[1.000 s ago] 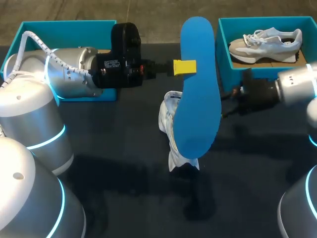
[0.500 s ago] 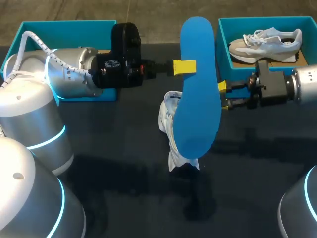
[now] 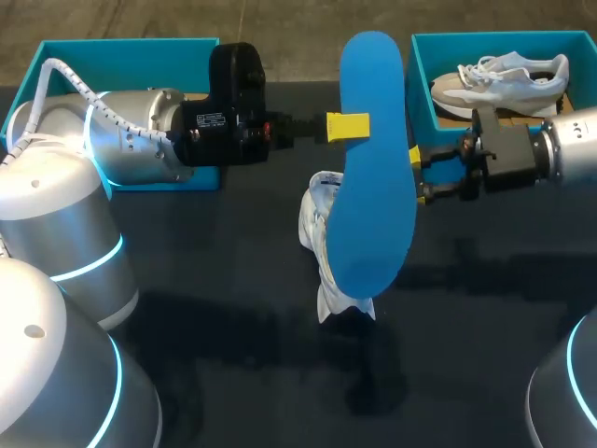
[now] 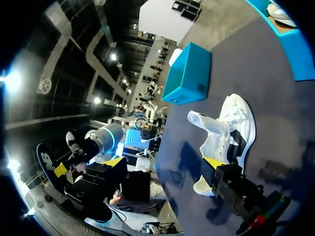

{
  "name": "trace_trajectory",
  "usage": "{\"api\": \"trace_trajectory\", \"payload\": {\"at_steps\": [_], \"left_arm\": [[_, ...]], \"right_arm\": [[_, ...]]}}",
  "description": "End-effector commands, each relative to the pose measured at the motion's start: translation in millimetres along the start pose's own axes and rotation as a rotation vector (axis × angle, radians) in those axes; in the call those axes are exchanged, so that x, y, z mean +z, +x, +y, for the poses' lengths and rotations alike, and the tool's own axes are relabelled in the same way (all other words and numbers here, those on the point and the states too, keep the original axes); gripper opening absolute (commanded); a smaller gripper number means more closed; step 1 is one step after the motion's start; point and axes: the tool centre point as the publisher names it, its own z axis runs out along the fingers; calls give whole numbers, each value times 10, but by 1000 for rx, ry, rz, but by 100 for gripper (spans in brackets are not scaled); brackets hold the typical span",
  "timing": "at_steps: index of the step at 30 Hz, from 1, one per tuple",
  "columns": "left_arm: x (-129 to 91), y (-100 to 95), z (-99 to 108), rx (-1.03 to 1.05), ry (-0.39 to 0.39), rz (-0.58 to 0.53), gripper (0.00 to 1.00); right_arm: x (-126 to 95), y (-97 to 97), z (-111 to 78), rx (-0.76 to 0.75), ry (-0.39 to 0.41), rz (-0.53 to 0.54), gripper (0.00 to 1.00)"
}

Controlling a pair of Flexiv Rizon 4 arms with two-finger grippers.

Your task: Take the shoe out of the shoebox, open the shoe tongue, remove and reinsert the insole, then place the shoe into the shoebox

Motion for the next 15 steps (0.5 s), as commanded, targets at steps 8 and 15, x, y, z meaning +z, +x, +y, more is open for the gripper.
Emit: {"api": "trace_trajectory", "payload": {"at_steps": [8, 15], "left_arm": [[8, -9, 2, 0, 1, 2, 0], [8, -9, 2, 0, 1, 2, 0]], "right_arm": [[-50, 262, -30, 104, -32, -26, 100], [-85, 526, -52, 118, -38, 11, 100]]}}
